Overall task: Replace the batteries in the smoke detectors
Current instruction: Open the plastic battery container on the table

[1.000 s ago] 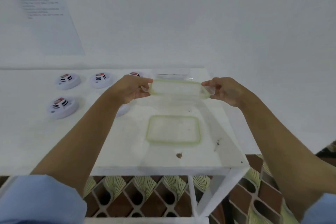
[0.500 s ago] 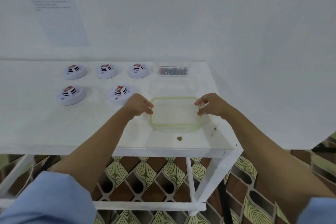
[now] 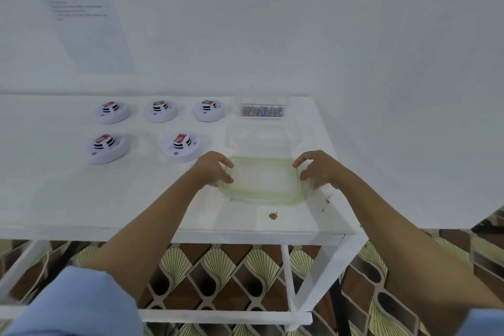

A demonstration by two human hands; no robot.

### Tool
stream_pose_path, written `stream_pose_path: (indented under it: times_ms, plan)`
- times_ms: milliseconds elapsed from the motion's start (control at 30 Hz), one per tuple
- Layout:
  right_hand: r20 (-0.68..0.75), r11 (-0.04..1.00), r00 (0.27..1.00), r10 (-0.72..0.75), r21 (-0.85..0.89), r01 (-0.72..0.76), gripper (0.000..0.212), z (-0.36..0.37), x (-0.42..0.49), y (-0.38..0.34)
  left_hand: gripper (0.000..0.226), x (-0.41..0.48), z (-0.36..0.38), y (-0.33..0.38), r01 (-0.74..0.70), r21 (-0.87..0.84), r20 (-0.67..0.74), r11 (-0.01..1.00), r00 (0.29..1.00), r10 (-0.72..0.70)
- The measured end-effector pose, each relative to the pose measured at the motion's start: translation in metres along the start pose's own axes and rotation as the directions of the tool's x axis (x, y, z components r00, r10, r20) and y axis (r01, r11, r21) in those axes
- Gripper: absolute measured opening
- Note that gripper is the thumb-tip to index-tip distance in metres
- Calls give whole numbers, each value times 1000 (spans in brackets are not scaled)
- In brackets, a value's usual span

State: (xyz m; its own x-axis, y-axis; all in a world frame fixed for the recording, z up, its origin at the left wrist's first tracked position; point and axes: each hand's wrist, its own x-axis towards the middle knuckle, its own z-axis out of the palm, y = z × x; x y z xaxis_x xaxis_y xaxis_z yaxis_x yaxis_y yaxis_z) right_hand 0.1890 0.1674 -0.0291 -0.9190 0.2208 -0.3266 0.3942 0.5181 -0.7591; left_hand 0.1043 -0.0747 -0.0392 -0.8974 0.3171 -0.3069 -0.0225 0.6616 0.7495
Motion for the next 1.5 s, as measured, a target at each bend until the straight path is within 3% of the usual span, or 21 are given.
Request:
stream_pose_path:
  times_ms: [300,933,1267,1367,1500]
  plan:
    - [-148,999,988,-44,-20,42,31,-1,18,-3,42,13,0,8,-10,-15,19,1000,1000,10]
    - [-170,999,984,-50,-3,50,27,-13,53,-9,41,41,0,18,6,-28,-2,1000,1000,-6]
    - [-148,1000,989,-28,0,28,25,-17,60,-10,41,44,-2,16,-37,74,-29,997,999,39]
    - [-272,991,956,-110,-103,85,24,-16,60,-15,38,43,-11,15,-86,74,-97,994,991,93]
    - [-448,954,843,-299,-124,272,22,-8,58,-39,38,39,-38,11,-142,18,-281,990,949,142]
